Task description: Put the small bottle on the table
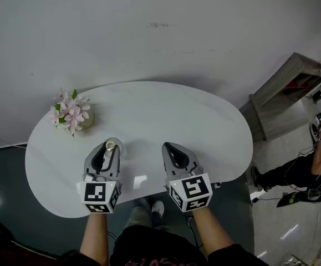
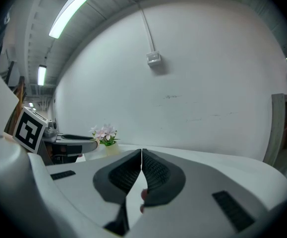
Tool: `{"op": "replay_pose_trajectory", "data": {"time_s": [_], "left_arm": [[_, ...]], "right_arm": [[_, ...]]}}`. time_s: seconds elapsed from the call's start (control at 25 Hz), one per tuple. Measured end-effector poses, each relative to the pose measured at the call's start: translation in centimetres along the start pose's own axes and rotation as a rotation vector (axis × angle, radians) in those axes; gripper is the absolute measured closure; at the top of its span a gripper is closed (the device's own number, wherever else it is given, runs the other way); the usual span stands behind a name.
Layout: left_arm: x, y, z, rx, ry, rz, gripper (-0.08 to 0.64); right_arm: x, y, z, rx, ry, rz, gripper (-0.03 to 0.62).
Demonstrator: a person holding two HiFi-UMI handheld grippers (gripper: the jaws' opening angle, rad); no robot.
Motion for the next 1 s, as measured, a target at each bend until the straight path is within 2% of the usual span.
{"op": "replay_pose_trajectory", "data": {"time_s": [0.4, 1.0], "left_arm": [[1.4, -1.7, 3.1, 0.024, 0.011, -0.030, 0.430], [2.3, -3.1, 6.7, 0.032, 0.001, -0.017, 0.430]], "right_arm": [[-0.5, -1.4, 3.6, 0.038, 0.027, 0.002, 0.525], [-1.8, -3.1, 7.2, 0.090, 0.037, 0.017, 0.525]]}}
Point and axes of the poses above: the fingertips, and each gripper's own axes: z forward along the fingers, x to its left, y out of its top, the point moved 8 cm from there along -z, backward along the fingers
